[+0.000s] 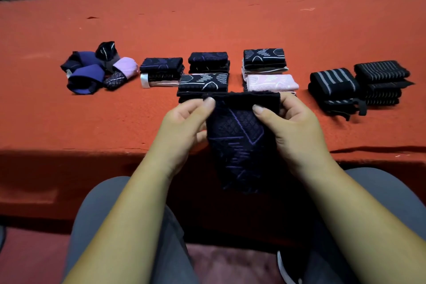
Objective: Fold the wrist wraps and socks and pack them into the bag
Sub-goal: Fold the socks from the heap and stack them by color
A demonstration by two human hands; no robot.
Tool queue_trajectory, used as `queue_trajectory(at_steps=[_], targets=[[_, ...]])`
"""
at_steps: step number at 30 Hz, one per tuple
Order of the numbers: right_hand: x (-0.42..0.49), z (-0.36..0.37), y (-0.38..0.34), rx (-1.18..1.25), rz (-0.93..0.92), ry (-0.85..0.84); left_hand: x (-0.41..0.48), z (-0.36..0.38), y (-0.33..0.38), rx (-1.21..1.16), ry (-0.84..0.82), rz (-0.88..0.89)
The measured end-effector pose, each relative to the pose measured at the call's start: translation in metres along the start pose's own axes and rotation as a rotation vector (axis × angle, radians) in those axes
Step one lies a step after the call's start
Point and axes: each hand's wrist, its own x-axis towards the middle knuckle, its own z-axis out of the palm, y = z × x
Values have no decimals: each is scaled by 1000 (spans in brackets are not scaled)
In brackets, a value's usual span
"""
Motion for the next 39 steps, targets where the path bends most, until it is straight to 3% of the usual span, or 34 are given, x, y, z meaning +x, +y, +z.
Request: queue_trajectory(at_steps=[4, 6, 9, 12, 16, 21, 31, 39], targets=[[6, -6, 2, -77, -4, 11, 5, -4, -13, 137, -78, -70], [10, -13, 0, -88, 42, -81, 10, -1, -15, 112, -47, -54], [16, -23, 2, -373, 115, -234, 20, -1, -16, 59, 44, -34], [23, -32, 12, -476, 154, -211, 27, -3, -21, 31, 113, -20], [25, -29, 12, -449, 179, -211, 33, -4, -22, -7, 127, -19], [28, -29, 17, -295, 258, -183, 34, -14, -21, 28, -42, -111], [29, -32, 13, -248, 241, -217, 36, -20, -28, -1, 5, -127], [28, -29, 7, -167, 353, -168, 32, -19, -25, 26, 20, -169]])
